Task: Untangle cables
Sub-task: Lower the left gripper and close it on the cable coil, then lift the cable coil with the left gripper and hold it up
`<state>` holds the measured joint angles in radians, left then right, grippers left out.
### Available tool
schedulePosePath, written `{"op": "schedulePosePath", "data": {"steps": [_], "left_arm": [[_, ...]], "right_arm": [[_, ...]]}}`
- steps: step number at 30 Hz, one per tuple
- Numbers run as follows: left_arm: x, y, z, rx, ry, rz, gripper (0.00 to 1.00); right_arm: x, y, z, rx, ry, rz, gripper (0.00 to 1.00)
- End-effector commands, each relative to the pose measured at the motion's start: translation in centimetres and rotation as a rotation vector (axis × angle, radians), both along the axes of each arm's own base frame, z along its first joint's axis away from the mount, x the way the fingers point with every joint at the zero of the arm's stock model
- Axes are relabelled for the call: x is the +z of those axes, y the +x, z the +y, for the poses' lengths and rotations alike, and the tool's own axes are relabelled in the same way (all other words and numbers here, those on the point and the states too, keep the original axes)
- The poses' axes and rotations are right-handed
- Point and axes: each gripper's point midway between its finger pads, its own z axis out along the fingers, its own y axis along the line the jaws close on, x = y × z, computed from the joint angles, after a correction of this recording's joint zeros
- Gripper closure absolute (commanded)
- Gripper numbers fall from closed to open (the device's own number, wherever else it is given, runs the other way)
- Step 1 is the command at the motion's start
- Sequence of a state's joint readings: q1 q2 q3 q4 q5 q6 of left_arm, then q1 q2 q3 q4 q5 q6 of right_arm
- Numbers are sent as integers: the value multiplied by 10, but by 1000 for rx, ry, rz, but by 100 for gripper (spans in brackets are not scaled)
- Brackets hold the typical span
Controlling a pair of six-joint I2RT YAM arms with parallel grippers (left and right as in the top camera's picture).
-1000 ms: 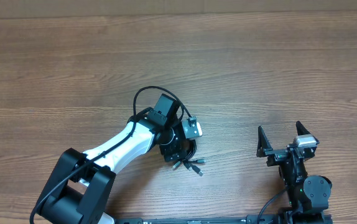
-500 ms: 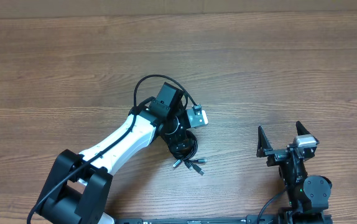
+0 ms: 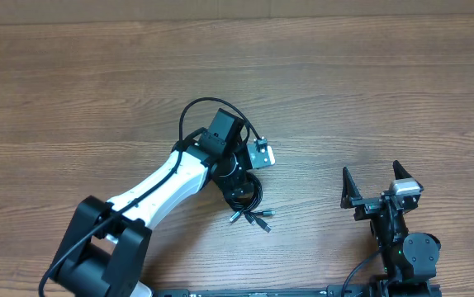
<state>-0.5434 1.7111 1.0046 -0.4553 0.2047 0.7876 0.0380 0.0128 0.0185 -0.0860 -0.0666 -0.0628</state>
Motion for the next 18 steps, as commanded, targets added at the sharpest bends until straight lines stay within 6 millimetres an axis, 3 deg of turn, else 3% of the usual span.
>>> {"op": "schedulePosePath", "data": {"steps": [1,9,13,14,15,17,18], "left_arm": [[-14,2,-1,-62,32,5,0],[-36,-1,1,-63,56,51,0],[-50,-5,3,-64,75,84,15],[-52,-5,3,-64,78,90,24],[-52,-6,4,-63,78,91,41],[-52,-5,3,-63,78,90,87],[-52,-6,4,-63,79,91,96]], "right_arm": [[-1,0,-2,-11,6,-4,0],[-1,0,-2,-11,6,-4,0],[-1,0,-2,-11,6,-4,0],[-1,0,-2,-11,6,-4,0],[-1,0,-2,-11,6,-4,0],[-1,0,-2,-11,6,-4,0],[-1,0,-2,-11,6,-4,0]]}}
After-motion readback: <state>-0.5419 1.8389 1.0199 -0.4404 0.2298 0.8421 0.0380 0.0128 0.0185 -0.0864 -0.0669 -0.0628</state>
